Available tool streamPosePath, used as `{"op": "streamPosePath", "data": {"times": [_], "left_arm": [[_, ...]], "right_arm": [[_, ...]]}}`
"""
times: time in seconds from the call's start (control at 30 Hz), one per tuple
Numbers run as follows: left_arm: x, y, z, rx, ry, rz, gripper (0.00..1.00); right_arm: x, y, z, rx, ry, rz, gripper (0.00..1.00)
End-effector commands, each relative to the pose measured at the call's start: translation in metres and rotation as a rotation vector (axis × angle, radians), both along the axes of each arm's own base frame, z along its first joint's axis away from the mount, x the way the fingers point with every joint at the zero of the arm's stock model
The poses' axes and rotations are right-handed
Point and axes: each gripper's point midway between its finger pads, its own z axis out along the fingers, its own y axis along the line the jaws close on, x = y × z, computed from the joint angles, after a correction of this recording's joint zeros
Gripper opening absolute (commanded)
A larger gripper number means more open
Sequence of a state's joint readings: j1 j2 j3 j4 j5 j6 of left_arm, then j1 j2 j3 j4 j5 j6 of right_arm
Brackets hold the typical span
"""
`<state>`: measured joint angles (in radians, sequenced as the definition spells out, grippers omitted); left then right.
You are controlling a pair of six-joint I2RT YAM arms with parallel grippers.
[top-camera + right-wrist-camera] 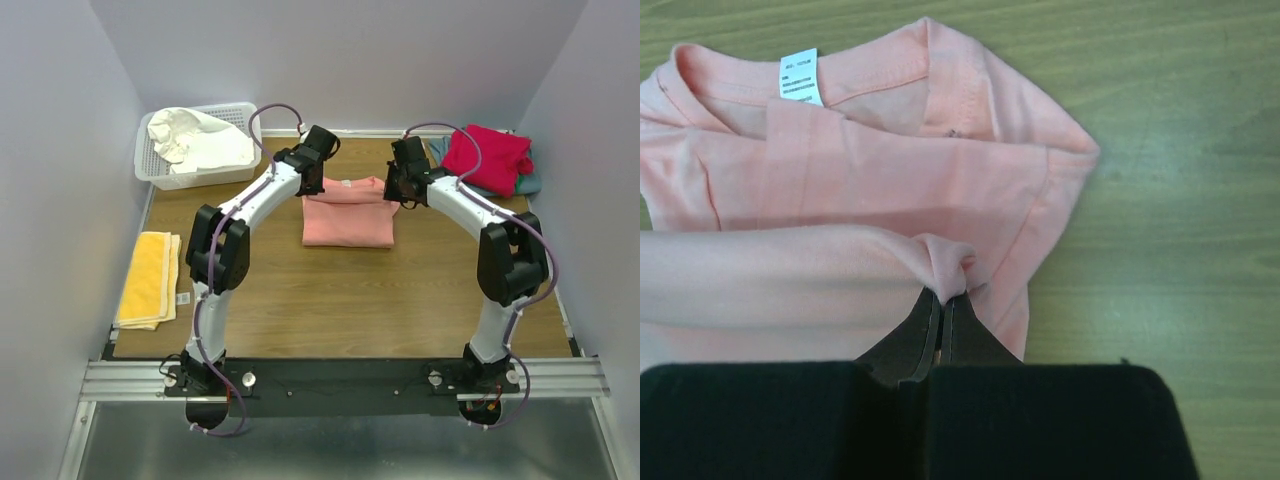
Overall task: Fold and stack the t-shirts
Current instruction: Fold the tshirt
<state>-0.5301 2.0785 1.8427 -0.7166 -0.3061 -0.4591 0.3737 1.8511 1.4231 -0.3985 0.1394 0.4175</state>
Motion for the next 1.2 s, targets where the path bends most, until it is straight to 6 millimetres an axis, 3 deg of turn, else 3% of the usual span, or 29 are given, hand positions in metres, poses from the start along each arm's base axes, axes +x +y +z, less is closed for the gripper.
{"op": "streamPosePath", "data": {"times": [0.0,0.03,0.2,0.43,0.6,0.63,0.67,0.73,0.77,0.83,0.87,0.97,1.07,1.17], "left_arm": [[0.029,0.021,-0.006,0.068,-0.002,0.026,0.0],[0.033,0.021,-0.006,0.066,-0.006,0.024,0.0],[0.061,0.02,0.002,0.052,-0.044,0.014,0.0],[0.09,0.004,0.01,-0.002,-0.101,-0.068,0.0],[0.11,-0.01,0.004,-0.059,-0.132,-0.136,0.0],[0.113,-0.011,0.0,-0.068,-0.136,-0.138,0.06],[0.12,-0.011,-0.008,-0.079,-0.14,-0.135,0.36],[0.128,-0.008,-0.019,-0.079,-0.146,-0.118,0.57],[0.137,-0.003,-0.023,-0.083,-0.156,-0.099,0.66],[0.146,0.004,-0.023,-0.091,-0.176,-0.05,0.73],[0.153,0.005,-0.015,-0.109,-0.209,-0.036,0.77],[0.163,0.015,0.016,-0.141,-0.308,0.023,0.79],[0.162,0.017,0.047,-0.162,-0.378,0.034,0.79],[0.155,0.013,0.059,-0.169,-0.387,0.004,0.8]], "right_arm": [[0.038,0.004,-0.005,0.011,-0.03,-0.005,0.01],[0.042,0.004,-0.016,0.003,-0.013,-0.006,0.01],[0.072,0.006,-0.004,0.007,-0.065,-0.027,0.01],[0.092,-0.011,0.004,-0.019,-0.103,-0.08,0.01],[0.098,-0.023,-0.01,-0.043,-0.085,-0.125,0.01],[0.099,-0.024,-0.02,-0.051,-0.07,-0.127,0.01],[0.103,-0.024,-0.023,-0.05,-0.072,-0.131,0.01],[0.107,-0.025,-0.039,-0.066,-0.051,-0.135,0.04],[0.11,-0.024,-0.04,-0.067,-0.054,-0.133,0.17],[0.121,-0.025,-0.035,-0.077,-0.079,-0.146,0.28],[0.125,-0.027,-0.035,-0.08,-0.083,-0.155,0.44],[0.139,-0.031,-0.014,-0.074,-0.133,-0.18,0.58],[0.145,-0.039,0.007,-0.096,-0.18,-0.222,0.59],[0.143,-0.048,0.023,-0.121,-0.209,-0.255,0.6]]}}
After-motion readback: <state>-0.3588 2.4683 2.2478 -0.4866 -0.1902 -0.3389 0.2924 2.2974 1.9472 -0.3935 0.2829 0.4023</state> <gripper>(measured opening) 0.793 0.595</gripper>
